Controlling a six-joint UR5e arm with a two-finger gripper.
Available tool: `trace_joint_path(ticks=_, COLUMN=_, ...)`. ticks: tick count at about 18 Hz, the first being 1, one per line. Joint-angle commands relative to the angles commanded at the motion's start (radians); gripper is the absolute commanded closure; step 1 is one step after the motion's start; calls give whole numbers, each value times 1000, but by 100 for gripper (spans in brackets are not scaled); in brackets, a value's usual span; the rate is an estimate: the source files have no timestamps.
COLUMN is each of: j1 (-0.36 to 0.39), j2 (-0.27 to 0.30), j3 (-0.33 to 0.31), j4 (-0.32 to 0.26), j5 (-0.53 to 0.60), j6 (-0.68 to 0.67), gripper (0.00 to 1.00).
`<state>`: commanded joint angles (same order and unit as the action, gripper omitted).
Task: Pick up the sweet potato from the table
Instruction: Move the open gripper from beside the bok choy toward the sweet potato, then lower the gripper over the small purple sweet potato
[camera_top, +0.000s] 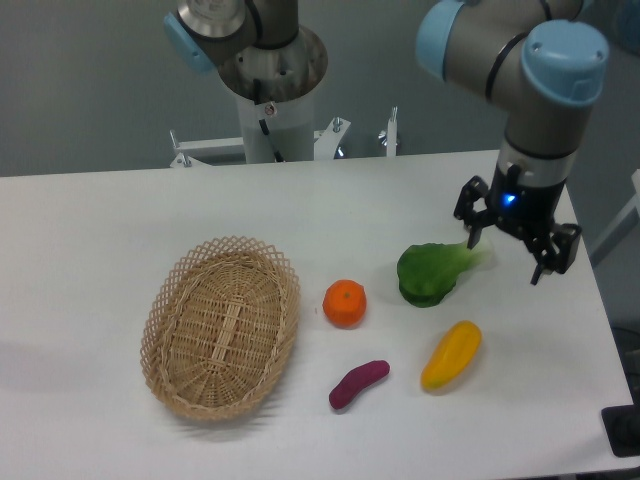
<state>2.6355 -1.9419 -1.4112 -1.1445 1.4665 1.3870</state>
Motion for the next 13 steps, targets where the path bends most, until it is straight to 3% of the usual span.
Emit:
trace_joint_path(ticks=4, j1=-66, j2=-41, j3=-24, j4=65, j5=9, j6=-105, gripper=0)
trace_joint_path(ticks=9, j1=-167, j2=-132, j3=-69, j4=218, j5=84, j6=-183, gripper=0)
trace_joint_path(ticks=13, j1=-209, j2=-192, j3=-71, j4=235, j5=87, j6=-190, gripper=0)
